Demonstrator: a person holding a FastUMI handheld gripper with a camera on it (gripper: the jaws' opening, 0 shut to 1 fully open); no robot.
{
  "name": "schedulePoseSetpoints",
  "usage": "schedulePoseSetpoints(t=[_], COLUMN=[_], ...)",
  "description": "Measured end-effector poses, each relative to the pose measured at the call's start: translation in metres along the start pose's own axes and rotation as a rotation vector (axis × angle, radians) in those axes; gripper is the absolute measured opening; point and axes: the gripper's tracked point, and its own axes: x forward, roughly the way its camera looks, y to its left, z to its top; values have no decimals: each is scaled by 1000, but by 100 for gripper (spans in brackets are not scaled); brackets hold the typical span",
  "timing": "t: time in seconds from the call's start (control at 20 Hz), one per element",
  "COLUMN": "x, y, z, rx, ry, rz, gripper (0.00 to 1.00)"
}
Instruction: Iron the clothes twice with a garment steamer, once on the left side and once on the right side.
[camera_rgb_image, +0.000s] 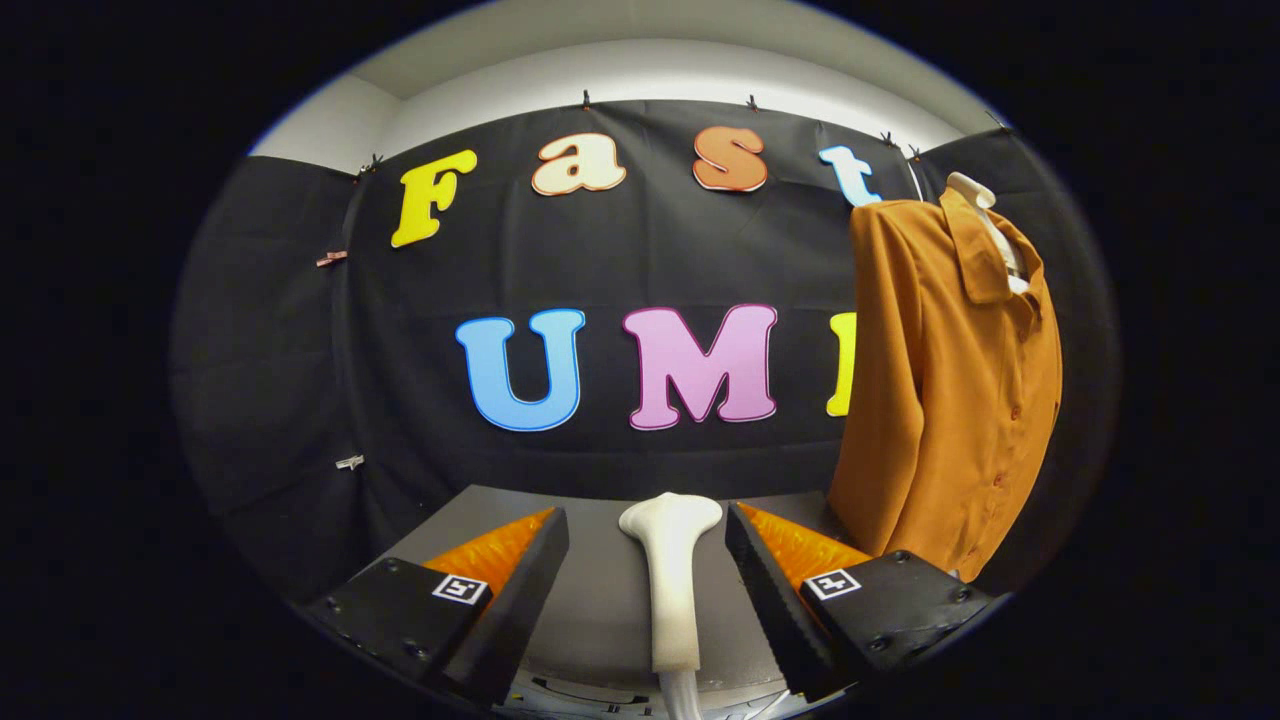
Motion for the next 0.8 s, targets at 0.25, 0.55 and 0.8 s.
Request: schedulePoseSetpoints(t=[0.25, 0.55, 0.8], x=[50, 76, 91], y=[-9, -19, -25], z=[-42, -85, -112], rx=[-9, -5, -10], ry=[157, 309, 415], rz=[-8, -27, -47], gripper=[99, 98, 99])
